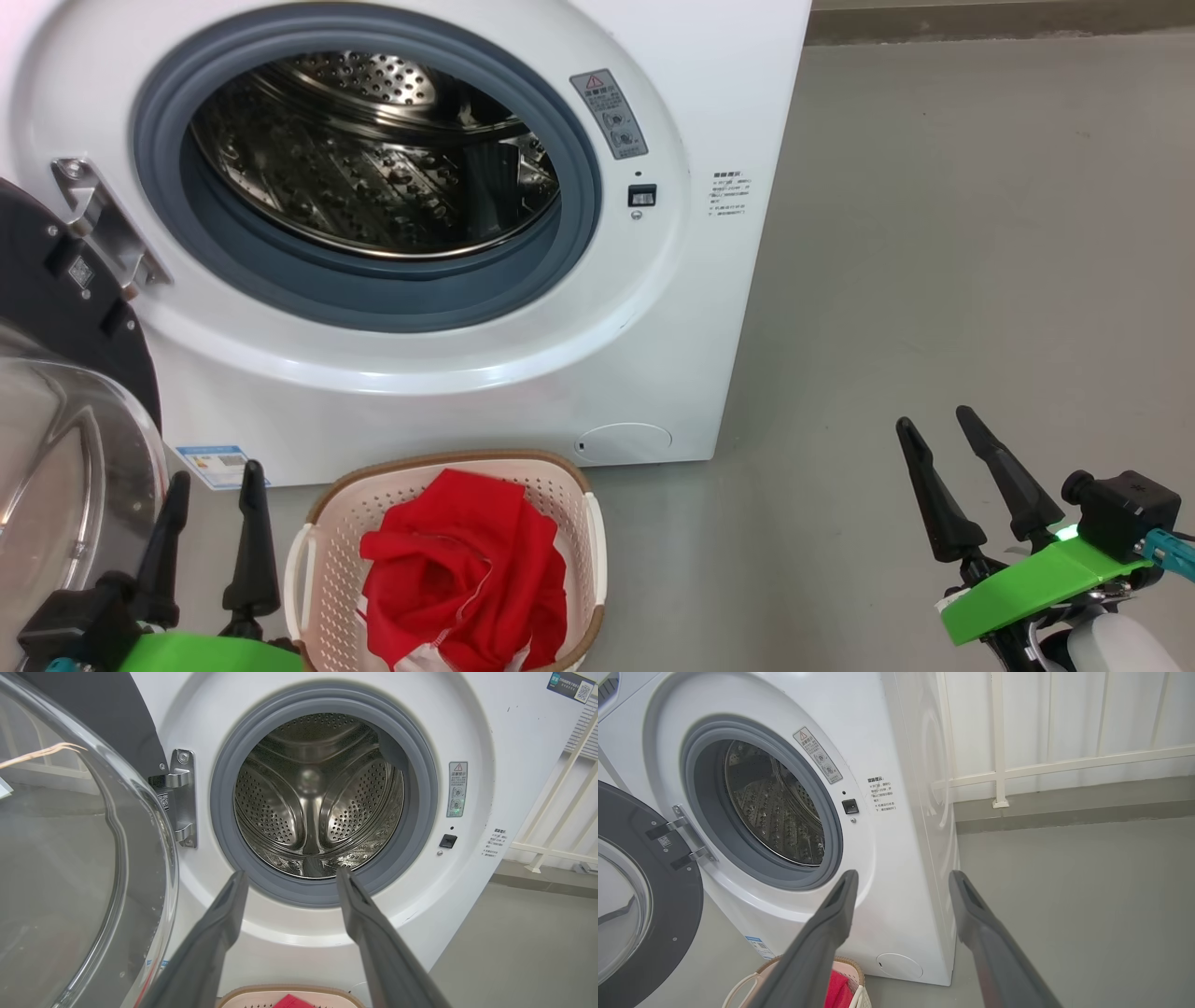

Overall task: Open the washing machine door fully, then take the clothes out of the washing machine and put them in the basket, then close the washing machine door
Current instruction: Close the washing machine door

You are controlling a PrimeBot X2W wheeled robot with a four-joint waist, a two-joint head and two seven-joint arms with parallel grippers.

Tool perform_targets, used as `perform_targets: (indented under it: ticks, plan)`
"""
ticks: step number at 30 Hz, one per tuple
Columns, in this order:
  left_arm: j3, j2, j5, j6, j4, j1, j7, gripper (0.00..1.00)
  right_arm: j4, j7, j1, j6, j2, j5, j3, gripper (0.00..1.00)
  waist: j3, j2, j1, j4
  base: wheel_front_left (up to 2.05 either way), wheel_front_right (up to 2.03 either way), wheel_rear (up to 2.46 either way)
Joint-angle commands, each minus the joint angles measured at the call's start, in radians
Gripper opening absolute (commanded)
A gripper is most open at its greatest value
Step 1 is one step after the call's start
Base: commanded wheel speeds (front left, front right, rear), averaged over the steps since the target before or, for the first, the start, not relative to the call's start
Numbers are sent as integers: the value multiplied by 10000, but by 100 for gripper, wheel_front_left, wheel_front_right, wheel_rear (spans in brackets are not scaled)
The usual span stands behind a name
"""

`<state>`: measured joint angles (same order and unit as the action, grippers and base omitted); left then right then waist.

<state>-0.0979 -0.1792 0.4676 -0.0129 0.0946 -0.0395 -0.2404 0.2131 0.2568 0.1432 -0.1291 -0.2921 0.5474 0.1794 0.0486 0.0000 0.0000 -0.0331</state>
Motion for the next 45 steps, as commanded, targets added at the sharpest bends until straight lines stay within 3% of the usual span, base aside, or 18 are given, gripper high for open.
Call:
perform_targets:
  ticks: [1,11,28,45]
  plan:
    - [336,-260,-15,-7,-264,-117,-99,100,-201,49,27,-16,-177,28,190,100,7,0,0,2,0,0,0]
    - [351,-243,107,-45,-332,-101,-127,100,-182,49,38,-16,-162,35,154,100,10,0,0,-6,-23,23,0]
    - [344,-208,142,-37,-320,-87,-166,100,-198,49,-11,-16,-177,22,102,100,-49,0,0,61,-118,118,0]
    - [288,-251,135,3,-268,-99,-182,100,-190,49,-45,-16,-214,25,113,100,-109,0,0,141,-6,6,0]
